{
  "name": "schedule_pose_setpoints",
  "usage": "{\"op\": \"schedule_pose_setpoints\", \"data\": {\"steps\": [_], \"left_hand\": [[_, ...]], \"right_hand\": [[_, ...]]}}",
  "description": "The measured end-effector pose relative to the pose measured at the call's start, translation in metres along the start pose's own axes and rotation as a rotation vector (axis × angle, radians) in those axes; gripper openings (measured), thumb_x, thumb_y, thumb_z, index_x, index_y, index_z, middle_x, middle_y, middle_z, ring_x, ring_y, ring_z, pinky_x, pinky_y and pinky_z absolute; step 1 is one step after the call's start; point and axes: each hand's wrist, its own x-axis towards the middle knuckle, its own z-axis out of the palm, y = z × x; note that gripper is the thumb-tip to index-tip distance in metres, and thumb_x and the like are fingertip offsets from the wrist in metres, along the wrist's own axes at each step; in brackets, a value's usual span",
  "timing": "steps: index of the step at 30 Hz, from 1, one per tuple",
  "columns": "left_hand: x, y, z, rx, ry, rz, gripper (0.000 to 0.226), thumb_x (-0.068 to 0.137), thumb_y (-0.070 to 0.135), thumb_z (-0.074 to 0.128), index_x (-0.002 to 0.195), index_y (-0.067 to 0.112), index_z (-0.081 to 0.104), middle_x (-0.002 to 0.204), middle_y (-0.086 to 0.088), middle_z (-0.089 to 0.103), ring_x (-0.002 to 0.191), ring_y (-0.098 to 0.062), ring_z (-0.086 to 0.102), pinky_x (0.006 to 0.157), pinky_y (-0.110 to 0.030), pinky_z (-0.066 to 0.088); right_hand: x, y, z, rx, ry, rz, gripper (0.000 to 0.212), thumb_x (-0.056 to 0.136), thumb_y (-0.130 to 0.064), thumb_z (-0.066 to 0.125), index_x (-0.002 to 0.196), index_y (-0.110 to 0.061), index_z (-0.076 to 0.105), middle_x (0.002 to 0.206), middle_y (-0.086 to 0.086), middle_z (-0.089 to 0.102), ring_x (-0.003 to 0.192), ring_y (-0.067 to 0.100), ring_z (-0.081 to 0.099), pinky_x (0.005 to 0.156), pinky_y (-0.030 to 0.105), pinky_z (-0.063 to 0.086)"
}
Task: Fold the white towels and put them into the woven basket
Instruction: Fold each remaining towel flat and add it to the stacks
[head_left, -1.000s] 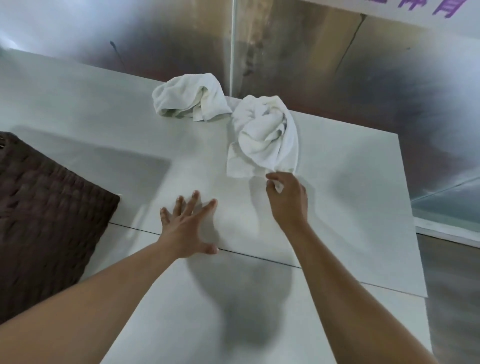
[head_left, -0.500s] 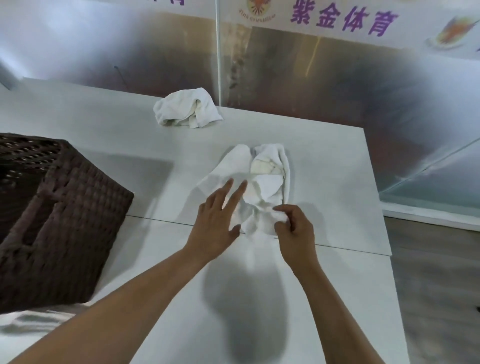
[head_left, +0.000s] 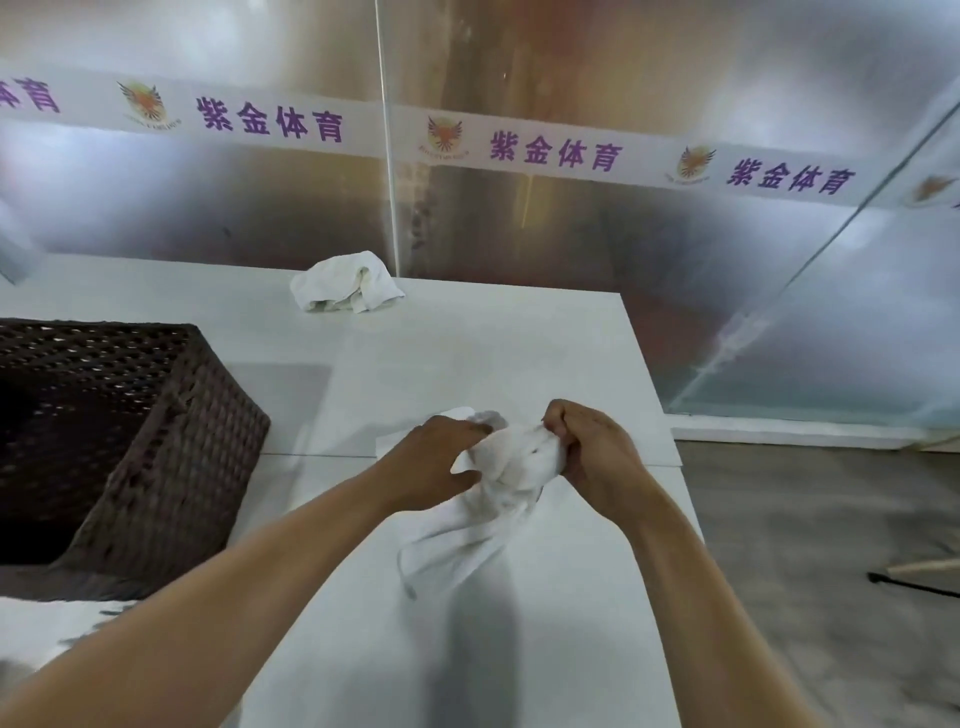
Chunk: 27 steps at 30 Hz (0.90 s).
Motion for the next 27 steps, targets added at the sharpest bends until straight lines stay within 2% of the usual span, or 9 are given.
{"op": "schedule_pose_setpoints", "data": {"steps": [3, 6, 8, 10, 13, 16, 21, 25, 27], "left_hand": [[-0.027, 0.013, -0.016, 0.108, 0.016, -0.047, 0.023, 0.098, 0.034, 0.056, 0.121, 0.033, 0.054, 0.106, 0.011, 0.066, 0.107, -0.015, 0.056, 0.089, -0.033, 0.042], [-0.049, 0.034, -0.038, 0.233, 0.115, -0.08, 0.016, 0.102, 0.033, 0.051, 0.105, 0.018, 0.049, 0.089, -0.004, 0.065, 0.089, -0.032, 0.061, 0.076, -0.037, 0.044], [-0.062, 0.048, -0.055, 0.228, 0.21, -0.099, 0.017, 0.102, 0.032, 0.049, 0.105, 0.016, 0.046, 0.084, -0.007, 0.065, 0.08, -0.035, 0.061, 0.07, -0.04, 0.049], [-0.075, 0.059, -0.071, 0.22, 0.295, -0.11, 0.018, 0.103, 0.036, 0.045, 0.102, 0.018, 0.041, 0.08, -0.005, 0.063, 0.073, -0.035, 0.06, 0.069, -0.043, 0.051], [-0.094, 0.077, -0.092, 0.282, 0.309, -0.104, 0.029, 0.105, 0.047, 0.036, 0.098, 0.019, 0.035, 0.077, -0.006, 0.059, 0.069, -0.036, 0.056, 0.069, -0.044, 0.049], [-0.114, 0.096, -0.109, 0.241, 0.268, -0.073, 0.035, 0.1, 0.055, 0.043, 0.095, 0.021, 0.036, 0.08, -0.007, 0.059, 0.072, -0.034, 0.057, 0.068, -0.043, 0.05], [-0.152, 0.111, -0.137, 0.253, 0.199, -0.015, 0.042, 0.082, 0.048, 0.076, 0.078, 0.02, 0.045, 0.066, 0.007, 0.048, 0.062, -0.011, 0.046, 0.058, -0.031, 0.035], [-0.179, 0.103, -0.144, 0.307, 0.288, -0.151, 0.031, 0.094, 0.039, 0.064, 0.079, 0.021, 0.044, 0.075, 0.003, 0.055, 0.074, -0.025, 0.055, 0.067, -0.038, 0.046], [-0.189, 0.099, -0.145, 0.218, 0.405, -0.235, 0.017, 0.099, 0.031, 0.052, 0.091, 0.02, 0.042, 0.077, -0.001, 0.061, 0.068, -0.027, 0.064, 0.063, -0.043, 0.055]], "right_hand": [[-0.03, -0.022, 0.002, 0.099, 0.056, 0.013, 0.019, 0.077, -0.005, 0.039, 0.062, -0.016, 0.039, 0.071, 0.004, 0.028, 0.072, 0.024, 0.016, 0.063, 0.038, 0.012], [-0.059, -0.04, -0.003, 0.003, -0.014, -0.035, 0.01, 0.082, -0.007, 0.057, 0.079, -0.017, 0.055, 0.079, 0.007, 0.047, 0.072, 0.018, 0.044, 0.061, 0.032, 0.033], [-0.078, -0.049, -0.004, -0.286, -0.072, -0.092, 0.025, 0.088, -0.008, 0.071, 0.104, -0.026, 0.064, 0.096, 0.009, 0.062, 0.082, 0.018, 0.06, 0.069, 0.032, 0.05], [-0.091, -0.059, -0.003, -0.682, 0.023, -0.17, 0.039, 0.086, -0.01, 0.075, 0.115, -0.033, 0.064, 0.102, -0.001, 0.064, 0.084, 0.014, 0.06, 0.071, 0.026, 0.051], [-0.108, -0.078, 0.002, -0.919, 0.218, -0.268, 0.014, 0.092, -0.011, 0.066, 0.099, -0.02, 0.074, 0.088, -0.005, 0.068, 0.083, 0.018, 0.061, 0.066, 0.024, 0.043], [-0.13, -0.101, 0.007, -0.92, 0.41, -0.365, 0.016, 0.097, -0.014, 0.062, 0.089, -0.016, 0.075, 0.075, -0.004, 0.063, 0.077, 0.021, 0.056, 0.056, 0.015, 0.036], [-0.167, -0.125, 0.016, -0.855, 0.664, -0.518, 0.02, 0.1, -0.01, 0.057, 0.106, -0.005, 0.075, 0.089, 0.004, 0.064, 0.066, 0.009, 0.052, 0.054, 0.006, 0.035], [-0.196, -0.134, 0.025, -0.598, 0.726, -0.556, 0.008, 0.1, -0.018, 0.062, 0.095, -0.016, 0.068, 0.076, -0.009, 0.059, 0.065, 0.002, 0.052, 0.051, 0.001, 0.038], [-0.205, -0.133, 0.029, -0.433, 0.723, -0.55, 0.013, 0.1, -0.022, 0.063, 0.102, -0.012, 0.07, 0.083, -0.003, 0.064, 0.059, 0.005, 0.06, 0.055, 0.014, 0.053]]}}
